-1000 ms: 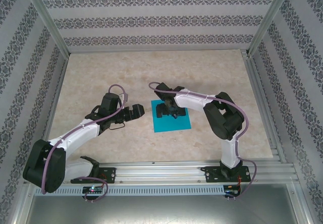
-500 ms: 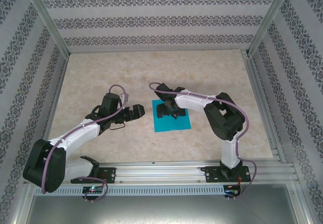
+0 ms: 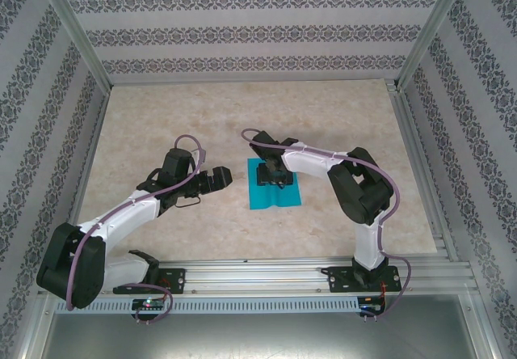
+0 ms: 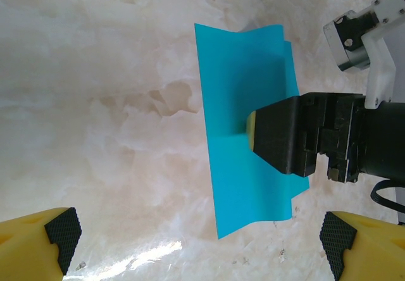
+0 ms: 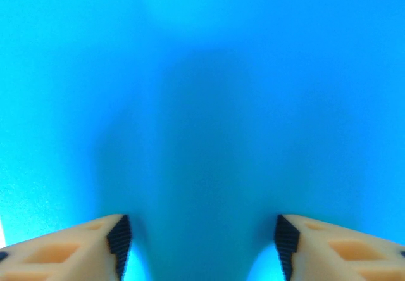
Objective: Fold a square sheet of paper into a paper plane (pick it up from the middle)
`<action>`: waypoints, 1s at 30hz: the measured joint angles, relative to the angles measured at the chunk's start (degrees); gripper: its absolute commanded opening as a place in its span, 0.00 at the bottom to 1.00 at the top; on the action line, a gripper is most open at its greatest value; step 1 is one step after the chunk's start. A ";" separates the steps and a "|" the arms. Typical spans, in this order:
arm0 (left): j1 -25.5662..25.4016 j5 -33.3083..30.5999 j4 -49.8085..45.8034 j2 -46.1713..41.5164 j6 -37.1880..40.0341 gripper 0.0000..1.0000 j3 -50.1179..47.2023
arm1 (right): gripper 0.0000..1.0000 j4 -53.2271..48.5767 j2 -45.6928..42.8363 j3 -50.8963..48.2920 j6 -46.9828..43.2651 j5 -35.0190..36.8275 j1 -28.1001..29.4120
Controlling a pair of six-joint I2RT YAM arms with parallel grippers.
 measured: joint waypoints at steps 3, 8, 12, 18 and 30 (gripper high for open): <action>0.00 -0.02 0.00 0.00 0.02 1.00 0.00 | 0.45 1.36 -0.28 -0.26 0.68 -1.46 -0.26; 0.00 -0.02 -0.22 0.00 0.17 1.00 0.33 | 0.35 2.97 -1.66 -1.49 1.03 -4.48 -0.46; 0.00 -0.09 -0.63 0.00 0.37 1.00 0.96 | 0.31 4.72 -4.46 -2.89 1.57 -7.58 -0.66; 0.00 -1.57 -1.38 0.00 0.37 1.00 1.33 | 0.32 16.11 -11.54 -8.72 6.82 -18.14 -2.93; 0.00 -3.78 -1.79 -1.97 0.35 1.00 1.33 | 0.41 45.79 -6.36 -16.28 23.69 -33.40 -7.43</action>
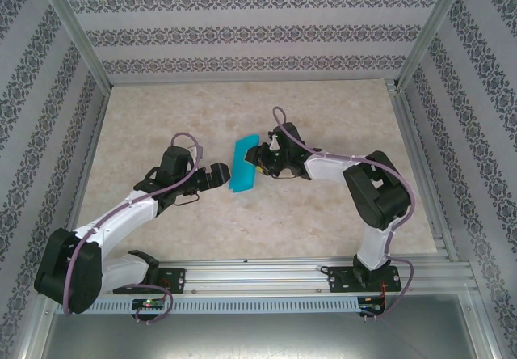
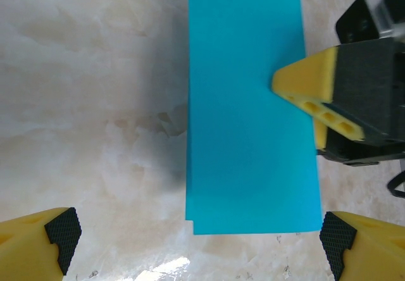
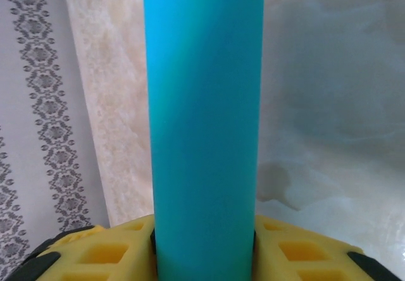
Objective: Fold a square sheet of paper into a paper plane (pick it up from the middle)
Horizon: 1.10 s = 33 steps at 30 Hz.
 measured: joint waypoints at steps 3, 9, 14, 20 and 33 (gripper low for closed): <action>0.00 -0.13 -0.31 -0.09 0.00 1.00 0.00 | 0.44 -3.61 0.66 0.02 -1.29 1.77 0.02; 0.00 -0.17 -0.35 -0.33 0.00 1.00 -0.02 | 0.54 -12.57 0.66 0.59 -6.97 4.46 -0.04; 0.00 -0.13 -0.33 -0.09 0.00 1.00 -0.02 | 0.58 -19.04 0.50 2.10 -11.43 5.99 -0.15; 0.00 0.11 -0.31 0.59 0.00 1.00 -0.02 | 0.61 -23.76 -2.01 2.34 -14.25 8.35 -0.52; 0.00 2.27 -0.11 3.41 0.02 1.00 -0.02 | 0.55 -27.06 -2.89 2.64 -14.25 13.94 -0.90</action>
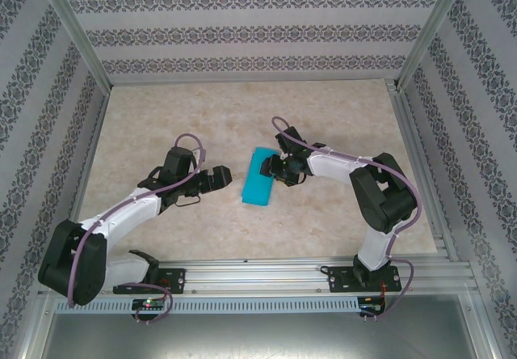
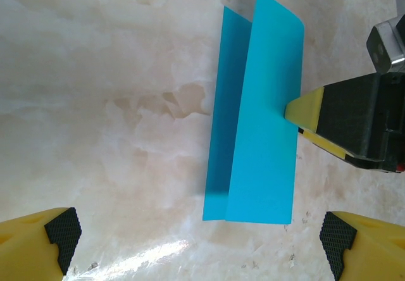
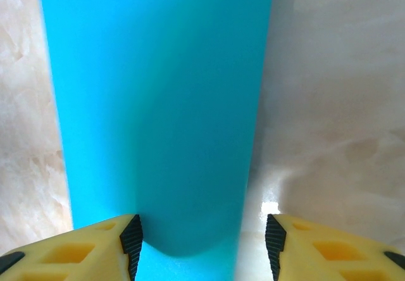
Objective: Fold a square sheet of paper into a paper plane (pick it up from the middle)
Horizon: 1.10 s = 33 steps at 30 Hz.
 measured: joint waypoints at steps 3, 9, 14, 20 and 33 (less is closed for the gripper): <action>0.00 0.24 0.02 0.55 0.00 1.00 0.00 | 0.51 0.13 0.31 0.02 -0.04 -0.63 0.00; 0.00 0.37 0.15 0.96 0.02 1.00 0.02 | 0.49 -0.59 2.54 2.40 -1.25 -1.44 0.00; 0.00 0.42 0.24 1.99 0.02 1.00 0.02 | 0.47 -1.11 3.02 2.91 -1.49 -1.42 0.00; 0.00 0.59 0.20 2.99 0.02 1.00 0.33 | 0.45 -3.02 4.94 5.09 -3.91 -1.84 0.04; 0.00 1.51 0.20 3.43 0.02 1.00 1.05 | 0.47 -7.02 7.82 9.49 -13.88 -7.50 -0.28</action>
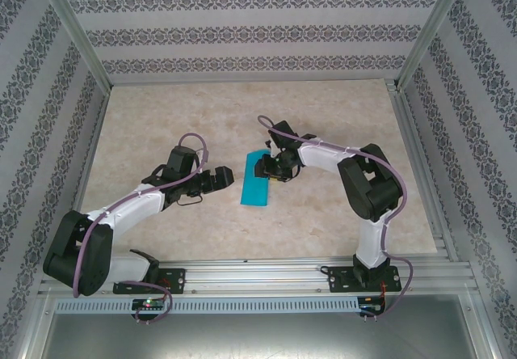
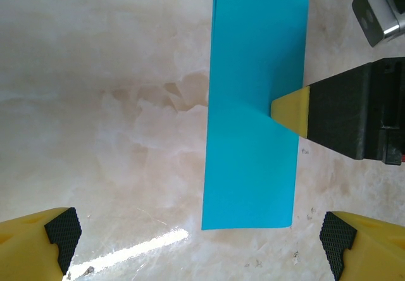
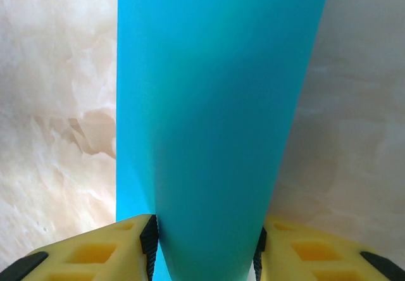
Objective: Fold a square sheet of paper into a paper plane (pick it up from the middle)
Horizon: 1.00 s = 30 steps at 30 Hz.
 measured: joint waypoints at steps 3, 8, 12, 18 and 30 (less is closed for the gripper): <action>0.00 0.13 0.00 0.02 0.00 1.00 0.17 | 0.48 -1.40 0.44 0.17 -1.73 -0.50 -0.68; 0.00 0.24 0.02 0.17 0.00 1.00 0.74 | 0.50 -2.49 0.39 0.15 -1.18 -0.57 -2.01; -0.02 0.44 0.04 0.79 -0.02 1.00 0.85 | 0.52 -2.54 0.20 0.11 -0.35 -0.26 -1.95; -0.02 0.87 0.04 1.44 -0.02 1.00 0.98 | 0.57 -3.32 0.20 0.76 0.31 0.87 -1.22; -0.02 1.05 0.04 1.60 -0.02 1.00 1.18 | 0.63 -8.44 1.42 3.96 0.28 4.37 -0.26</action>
